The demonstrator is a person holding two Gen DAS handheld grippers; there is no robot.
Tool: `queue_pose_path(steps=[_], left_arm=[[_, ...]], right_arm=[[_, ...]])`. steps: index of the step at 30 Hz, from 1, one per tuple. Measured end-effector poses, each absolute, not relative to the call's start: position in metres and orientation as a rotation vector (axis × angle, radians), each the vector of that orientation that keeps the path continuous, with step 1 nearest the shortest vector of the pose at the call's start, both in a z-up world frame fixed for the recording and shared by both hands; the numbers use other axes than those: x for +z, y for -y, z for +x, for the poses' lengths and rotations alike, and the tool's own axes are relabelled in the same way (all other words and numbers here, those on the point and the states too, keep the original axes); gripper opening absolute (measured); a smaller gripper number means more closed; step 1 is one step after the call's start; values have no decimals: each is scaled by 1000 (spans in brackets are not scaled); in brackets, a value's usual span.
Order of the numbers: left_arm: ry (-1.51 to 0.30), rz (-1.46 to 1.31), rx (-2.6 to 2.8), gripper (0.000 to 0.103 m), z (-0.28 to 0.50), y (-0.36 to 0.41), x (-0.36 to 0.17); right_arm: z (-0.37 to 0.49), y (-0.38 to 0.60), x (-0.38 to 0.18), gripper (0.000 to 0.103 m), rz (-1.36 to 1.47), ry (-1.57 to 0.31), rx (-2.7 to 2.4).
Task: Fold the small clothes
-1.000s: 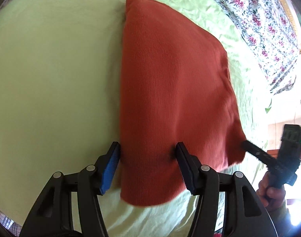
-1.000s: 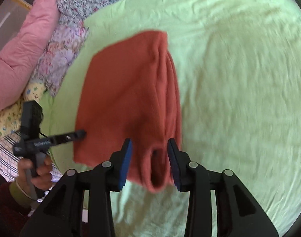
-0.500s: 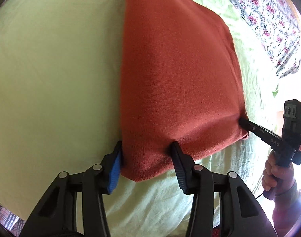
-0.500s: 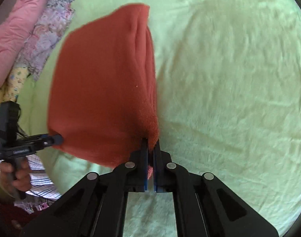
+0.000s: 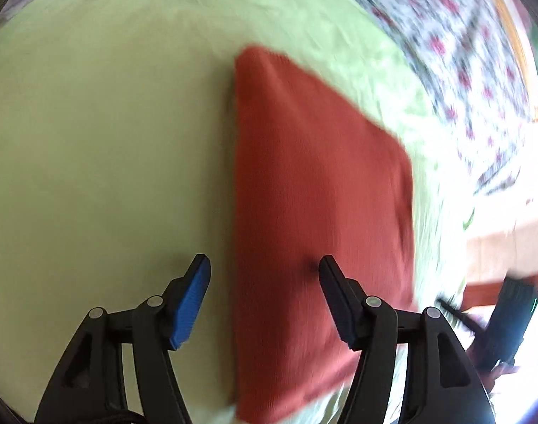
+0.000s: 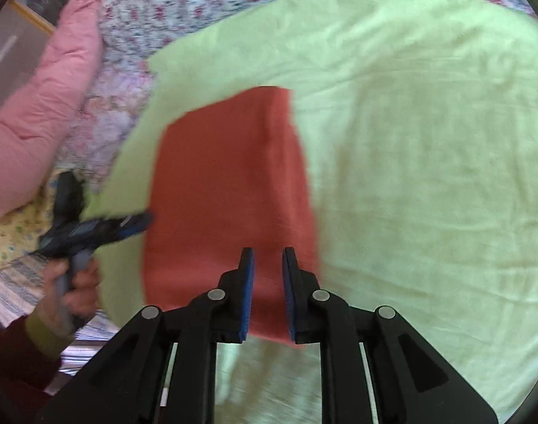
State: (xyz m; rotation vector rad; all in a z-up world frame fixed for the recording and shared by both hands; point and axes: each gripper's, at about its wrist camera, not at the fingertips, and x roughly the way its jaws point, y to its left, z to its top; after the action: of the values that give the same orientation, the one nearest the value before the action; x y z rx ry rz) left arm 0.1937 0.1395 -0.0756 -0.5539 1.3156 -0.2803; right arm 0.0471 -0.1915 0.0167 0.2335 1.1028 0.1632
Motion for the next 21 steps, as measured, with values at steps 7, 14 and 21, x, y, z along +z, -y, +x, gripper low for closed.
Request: queue_pose_path(steps=[7, 14, 21], left_arm=[[-1309, -655, -262, 68, 283, -153, -104], [-1178, -469, -283, 8, 338, -129, -88], [-1116, -276, -156, 31, 310, -122, -57]], right_arm=[[85, 168, -12, 17, 244, -1111, 235], [103, 180, -18, 17, 248, -1118, 228], [121, 187, -5, 17, 236, -1048, 191]])
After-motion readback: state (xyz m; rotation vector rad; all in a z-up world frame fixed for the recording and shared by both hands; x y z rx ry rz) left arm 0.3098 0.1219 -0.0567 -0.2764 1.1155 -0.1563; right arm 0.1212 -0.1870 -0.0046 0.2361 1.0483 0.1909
